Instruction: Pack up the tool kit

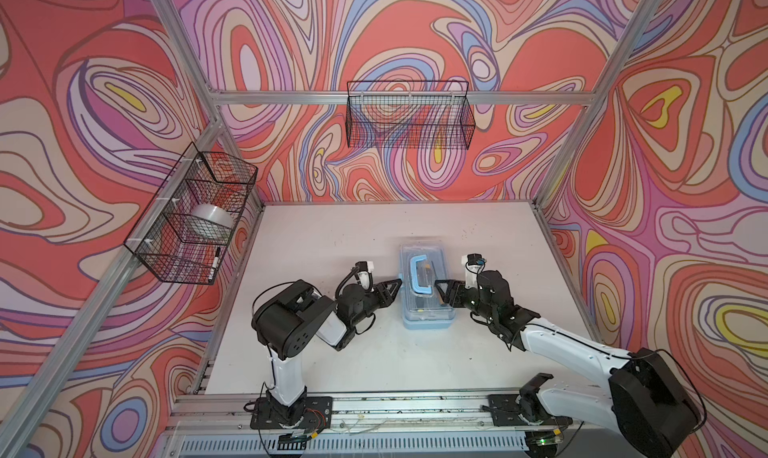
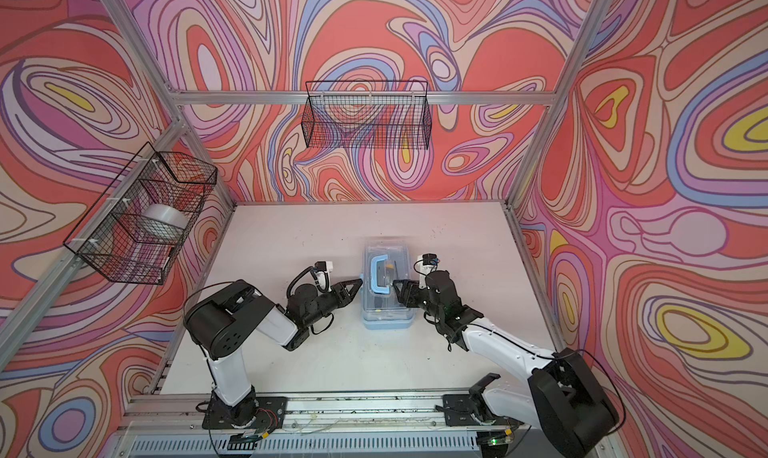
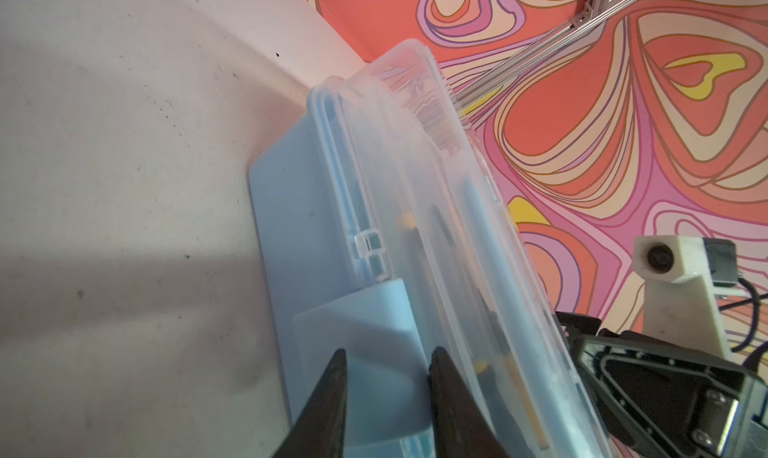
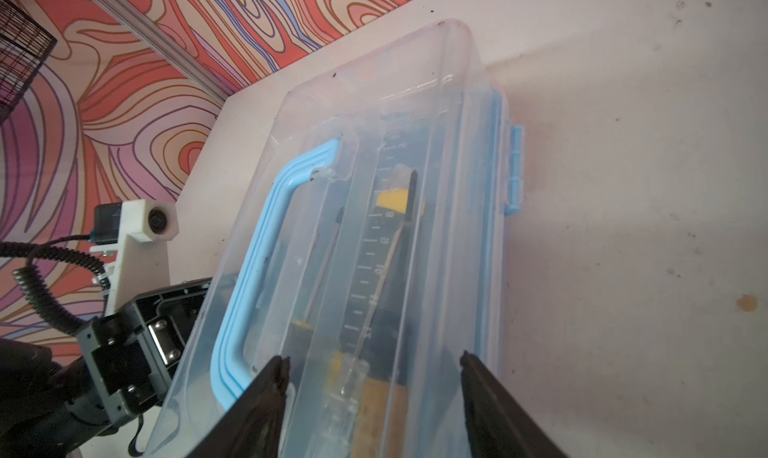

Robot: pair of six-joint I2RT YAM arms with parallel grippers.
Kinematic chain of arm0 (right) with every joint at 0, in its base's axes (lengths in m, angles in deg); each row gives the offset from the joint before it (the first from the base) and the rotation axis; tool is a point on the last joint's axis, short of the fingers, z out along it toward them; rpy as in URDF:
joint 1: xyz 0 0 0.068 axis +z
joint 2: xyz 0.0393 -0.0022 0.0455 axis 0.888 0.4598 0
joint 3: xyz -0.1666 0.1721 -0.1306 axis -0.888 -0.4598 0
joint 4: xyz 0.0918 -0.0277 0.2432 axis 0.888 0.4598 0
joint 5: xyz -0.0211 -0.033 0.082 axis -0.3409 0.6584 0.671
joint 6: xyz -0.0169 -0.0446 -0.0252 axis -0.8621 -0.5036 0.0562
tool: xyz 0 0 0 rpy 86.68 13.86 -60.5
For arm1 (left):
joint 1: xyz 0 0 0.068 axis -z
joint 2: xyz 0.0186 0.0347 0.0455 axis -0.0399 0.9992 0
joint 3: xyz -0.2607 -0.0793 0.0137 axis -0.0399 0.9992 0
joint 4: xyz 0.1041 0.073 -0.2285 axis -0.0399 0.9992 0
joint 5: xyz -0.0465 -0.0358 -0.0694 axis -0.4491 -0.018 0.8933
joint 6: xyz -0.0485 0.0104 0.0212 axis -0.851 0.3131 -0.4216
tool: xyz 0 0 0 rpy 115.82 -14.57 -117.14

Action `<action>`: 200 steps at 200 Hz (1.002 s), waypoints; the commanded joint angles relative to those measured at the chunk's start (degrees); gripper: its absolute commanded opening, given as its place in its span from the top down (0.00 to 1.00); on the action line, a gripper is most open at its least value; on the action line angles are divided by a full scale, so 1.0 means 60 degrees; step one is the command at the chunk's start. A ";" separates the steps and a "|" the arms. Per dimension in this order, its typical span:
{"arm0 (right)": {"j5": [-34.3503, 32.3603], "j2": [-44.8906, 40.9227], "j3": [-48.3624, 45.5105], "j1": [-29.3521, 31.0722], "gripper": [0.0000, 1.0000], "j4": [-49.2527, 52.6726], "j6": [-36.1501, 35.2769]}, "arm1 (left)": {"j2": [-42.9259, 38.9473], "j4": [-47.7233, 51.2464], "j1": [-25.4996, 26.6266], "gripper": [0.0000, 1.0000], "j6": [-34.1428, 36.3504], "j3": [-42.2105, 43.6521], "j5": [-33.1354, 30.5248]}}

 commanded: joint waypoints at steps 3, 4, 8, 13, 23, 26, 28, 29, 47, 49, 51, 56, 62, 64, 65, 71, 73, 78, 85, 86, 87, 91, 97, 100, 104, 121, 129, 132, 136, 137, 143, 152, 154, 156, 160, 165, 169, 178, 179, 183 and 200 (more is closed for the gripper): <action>0.1706 0.0231 -0.0415 0.0248 0.34 -0.0339 0.0444 | 0.0495 0.0017 0.0116 0.68 -0.0389 0.0094 0.0589; 0.1701 0.0229 -0.0420 0.0248 0.34 -0.0341 0.0441 | 0.0504 0.0017 0.0116 0.68 -0.0401 0.0097 0.0599; 0.1695 0.0214 -0.0447 0.0253 0.34 -0.0342 0.0433 | 0.0513 0.0011 0.0110 0.68 -0.0437 0.0101 0.0619; 0.1709 0.0191 -0.0454 0.0250 0.34 -0.0297 0.0411 | 0.0514 0.0010 0.0116 0.68 -0.0477 0.0112 0.0675; 0.1745 0.0143 -0.0470 0.0248 0.35 -0.0322 0.0401 | 0.0474 0.0015 0.0149 0.68 -0.0482 0.0155 0.0686; 0.1774 0.0132 -0.0498 0.0248 0.35 -0.0390 0.0398 | 0.0471 0.0017 0.0177 0.68 -0.0433 0.0159 0.0677; 0.1789 0.0126 -0.0524 0.0248 0.35 -0.0447 0.0406 | 0.0459 0.0021 0.0205 0.68 -0.0382 0.0170 0.0651; 0.1794 0.0125 -0.0540 0.0248 0.35 -0.0476 0.0407 | 0.0457 0.0026 0.0219 0.68 -0.0354 0.0172 0.0645; 0.1720 0.0302 -0.0717 0.0251 0.35 -0.0854 0.0498 | 0.0650 -0.0005 0.0334 0.68 -0.0405 0.0113 0.0546; 0.1753 0.0359 -0.0696 0.0249 0.35 -0.0885 0.0519 | 0.0676 -0.0010 0.0336 0.68 -0.0463 0.0097 0.0586; 0.1791 0.0402 -0.0690 0.0248 0.35 -0.0922 0.0542 | 0.0694 -0.0004 0.0336 0.68 -0.0499 0.0078 0.0614; 0.1878 0.0514 -0.0663 0.0248 0.35 -0.1009 0.0583 | 0.0724 -0.0011 0.0347 0.69 -0.0548 0.0023 0.0716; 0.2043 0.0642 -0.0659 0.0248 0.36 -0.1187 0.0641 | 0.0719 -0.0009 0.0423 0.68 -0.0553 -0.0012 0.0726; 0.2105 0.0660 -0.0659 0.0248 0.36 -0.1243 0.0646 | 0.0719 -0.0008 0.0453 0.68 -0.0529 -0.0015 0.0704; 0.2135 0.0692 -0.0652 0.0248 0.36 -0.1269 0.0652 | 0.0719 -0.0010 0.0475 0.69 -0.0523 -0.0016 0.0693; 0.2206 0.0811 -0.0669 0.0257 0.36 -0.1443 0.0644 | 0.0735 0.0015 0.0597 0.69 -0.0411 -0.0053 0.0634; 0.2197 0.0834 -0.0683 0.0250 0.36 -0.1497 0.0650 | 0.0752 0.0017 0.0636 0.69 -0.0384 -0.0080 0.0626; 0.2148 0.0954 -0.0735 0.0259 0.37 -0.1644 0.0654 | 0.0818 0.0017 0.0740 0.69 -0.0300 -0.0163 0.0631; 0.2118 0.1126 -0.0793 0.0249 0.37 -0.1854 0.0644 | 0.0970 0.0009 0.0901 0.69 -0.0246 -0.0305 0.0634; 0.2105 0.1152 -0.0799 0.0248 0.37 -0.1875 0.0651 | 0.0998 0.0013 0.0919 0.69 -0.0242 -0.0329 0.0629; 0.2098 0.1180 -0.0810 0.0263 0.37 -0.1900 0.0647 | 0.1027 0.0015 0.0935 0.69 -0.0262 -0.0349 0.0626; 0.2067 0.1292 -0.0811 0.0250 0.37 -0.1963 0.0670 | 0.1151 -0.0009 0.1016 0.69 -0.0337 -0.0433 0.0655; 0.2122 0.1493 -0.0805 0.0249 0.37 -0.2115 0.0719 | 0.1299 -0.0003 0.1118 0.69 -0.0450 -0.0553 0.0742; 0.2193 0.1590 -0.0798 0.0248 0.37 -0.2222 0.0768 | 0.1359 -0.0011 0.1177 0.69 -0.0519 -0.0598 0.0754; 0.2320 0.1718 -0.0807 0.0260 0.38 -0.2394 0.0830 | 0.1415 0.0001 0.1275 0.69 -0.0558 -0.0609 0.0703; 0.2496 0.2222 -0.0859 0.0292 0.40 -0.2954 0.1032 | 0.1530 -0.0011 0.1671 0.69 -0.0414 -0.0550 0.0401; 0.2448 0.2400 -0.0904 0.0292 0.40 -0.3168 0.1084 | 0.1603 -0.0023 0.1727 0.69 -0.0463 -0.0516 0.0363; 0.2444 0.2470 -0.0900 0.0301 0.40 -0.3227 0.1095 | 0.1622 -0.0024 0.1728 0.69 -0.0486 -0.0500 0.0382; 0.2467 0.2545 -0.0872 0.0299 0.40 -0.3274 0.1089 | 0.1620 -0.0027 0.1728 0.69 -0.0505 -0.0479 0.0397; 0.2477 0.2565 -0.0868 0.0295 0.40 -0.3288 0.1093 | 0.1616 -0.0019 0.1728 0.69 -0.0503 -0.0475 0.0400; 0.2547 0.2681 -0.0823 0.0298 0.40 -0.3363 0.1110 | 0.1575 -0.0016 0.1724 0.69 -0.0470 -0.0411 0.0396; 0.2590 0.2815 -0.0754 0.0306 0.40 -0.3419 0.1155 | 0.1493 -0.0025 0.1724 0.69 -0.0464 -0.0297 0.0322; 0.2590 0.2840 -0.0749 0.0306 0.41 -0.3420 0.1144 | 0.1477 -0.0023 0.1727 0.69 -0.0441 -0.0277 0.0310; 0.2571 0.2846 -0.0736 0.0306 0.41 -0.3420 0.1142 | 0.1458 -0.0026 0.1727 0.69 -0.0431 -0.0257 0.0292; 0.2530 0.2861 -0.0719 0.0306 0.40 -0.3409 0.1118 | 0.1397 -0.0027 0.1728 0.69 -0.0361 -0.0205 0.0241; 0.2471 0.2877 -0.0693 0.0306 0.41 -0.3373 0.1084 | 0.1334 -0.0026 0.1719 0.69 -0.0269 -0.0152 0.0156; 0.2439 0.2877 -0.0668 0.0307 0.41 -0.3314 0.1045 | 0.1288 -0.0026 0.1708 0.69 -0.0197 -0.0111 0.0071; 0.2341 0.2854 -0.0534 0.0306 0.40 -0.3055 0.0949 | 0.1171 -0.0004 0.1596 0.69 -0.0134 -0.0061 0.0035; 0.2319 0.2851 -0.0516 0.0306 0.40 -0.3017 0.0935 | 0.1165 -0.0008 0.1574 0.68 -0.0135 -0.0061 0.0036; 0.2281 0.2838 -0.0430 0.0303 0.41 -0.2851 0.0877 | 0.1121 -0.0009 0.1480 0.68 -0.0143 -0.0042 0.0089; 0.2000 0.2673 -0.0085 0.0292 0.40 -0.2110 0.0677 | 0.0900 0.0010 0.1087 0.66 -0.0190 0.0025 0.0283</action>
